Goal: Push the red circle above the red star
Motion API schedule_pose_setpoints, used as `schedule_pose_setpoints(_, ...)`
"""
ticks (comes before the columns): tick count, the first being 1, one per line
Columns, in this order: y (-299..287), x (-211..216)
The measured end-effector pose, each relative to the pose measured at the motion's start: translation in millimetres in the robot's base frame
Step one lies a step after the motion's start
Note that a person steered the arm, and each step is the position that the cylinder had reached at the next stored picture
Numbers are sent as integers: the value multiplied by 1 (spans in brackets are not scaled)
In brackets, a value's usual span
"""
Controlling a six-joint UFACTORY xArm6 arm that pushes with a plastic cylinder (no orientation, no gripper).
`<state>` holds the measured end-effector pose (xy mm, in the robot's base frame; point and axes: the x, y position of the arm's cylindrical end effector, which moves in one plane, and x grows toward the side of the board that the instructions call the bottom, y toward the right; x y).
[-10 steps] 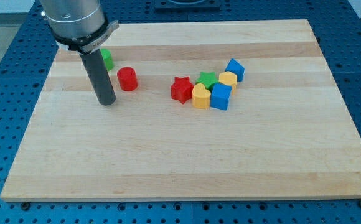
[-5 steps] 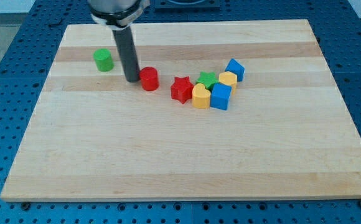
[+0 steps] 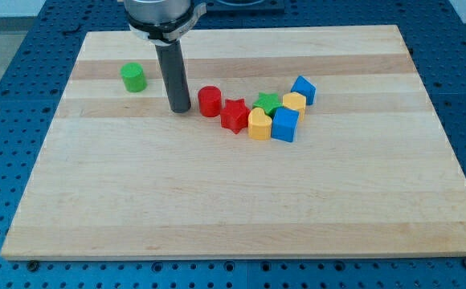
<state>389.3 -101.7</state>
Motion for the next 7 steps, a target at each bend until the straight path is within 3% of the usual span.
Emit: schedule_pose_setpoints(7, 44, -32)
